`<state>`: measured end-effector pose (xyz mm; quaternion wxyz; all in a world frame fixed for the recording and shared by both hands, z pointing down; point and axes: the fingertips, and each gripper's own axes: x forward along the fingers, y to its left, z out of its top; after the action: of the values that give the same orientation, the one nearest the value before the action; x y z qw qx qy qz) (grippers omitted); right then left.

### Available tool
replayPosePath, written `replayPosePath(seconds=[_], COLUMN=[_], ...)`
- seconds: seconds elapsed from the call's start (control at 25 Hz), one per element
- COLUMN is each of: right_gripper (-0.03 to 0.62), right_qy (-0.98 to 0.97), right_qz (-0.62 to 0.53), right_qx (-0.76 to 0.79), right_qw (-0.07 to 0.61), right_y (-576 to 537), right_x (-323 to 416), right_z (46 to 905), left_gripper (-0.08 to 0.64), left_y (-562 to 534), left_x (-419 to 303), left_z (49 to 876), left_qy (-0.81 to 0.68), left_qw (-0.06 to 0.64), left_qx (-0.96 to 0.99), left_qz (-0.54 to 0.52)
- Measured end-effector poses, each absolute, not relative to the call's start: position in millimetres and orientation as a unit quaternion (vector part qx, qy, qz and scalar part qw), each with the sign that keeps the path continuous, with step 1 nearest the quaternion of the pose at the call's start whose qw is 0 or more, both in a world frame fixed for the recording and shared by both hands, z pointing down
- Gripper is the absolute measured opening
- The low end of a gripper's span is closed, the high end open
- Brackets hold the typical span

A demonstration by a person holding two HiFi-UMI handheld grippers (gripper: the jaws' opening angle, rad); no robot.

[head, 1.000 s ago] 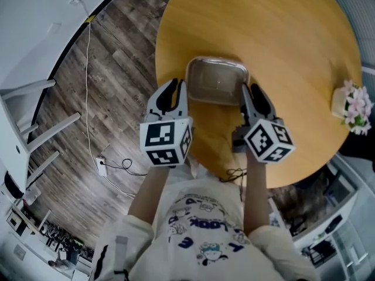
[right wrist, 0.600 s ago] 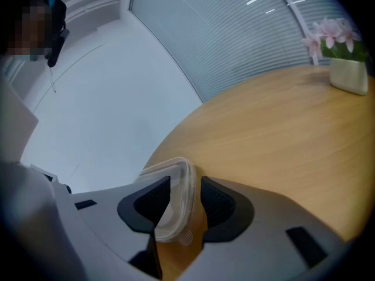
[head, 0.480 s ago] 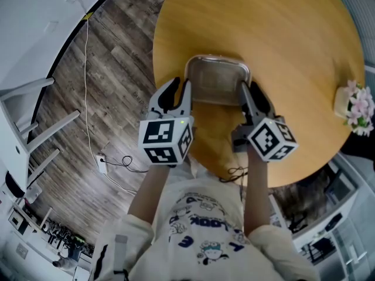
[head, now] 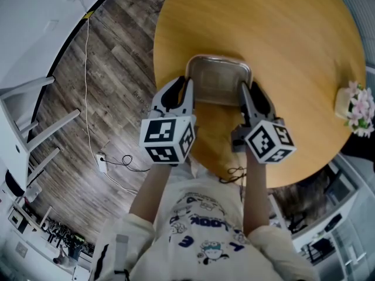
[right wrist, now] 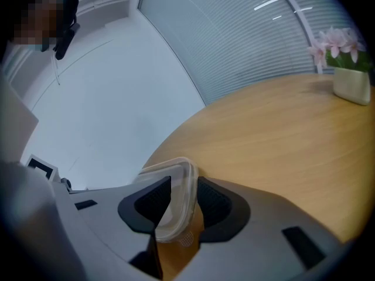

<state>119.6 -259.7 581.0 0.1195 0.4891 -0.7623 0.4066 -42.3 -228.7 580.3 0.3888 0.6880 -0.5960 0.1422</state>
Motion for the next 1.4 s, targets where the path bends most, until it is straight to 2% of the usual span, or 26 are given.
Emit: replayPosePath(seconds=[0.64,0.8,1.4], right_gripper=[0.137,0.137,0.13], right_qy=[-0.792,-0.798,-0.824], right_qz=[0.354,0.347,0.279], right_qx=[0.482,0.482,0.491], right_qw=[0.121,0.1,0.045], right_y=[-261,-258,-238], right_x=[113,110,93], right_z=[543,526,435], left_gripper=[0.044,0.025,0.023], left_y=[-228,-228,-212], left_x=[-43,-50,-69], left_z=[553,534,447], left_qy=[-0.599,-0.609,-0.619], left_qw=[0.37,0.349,0.278], left_qx=[0.7,0.704,0.731], left_qz=[0.12,0.112,0.065])
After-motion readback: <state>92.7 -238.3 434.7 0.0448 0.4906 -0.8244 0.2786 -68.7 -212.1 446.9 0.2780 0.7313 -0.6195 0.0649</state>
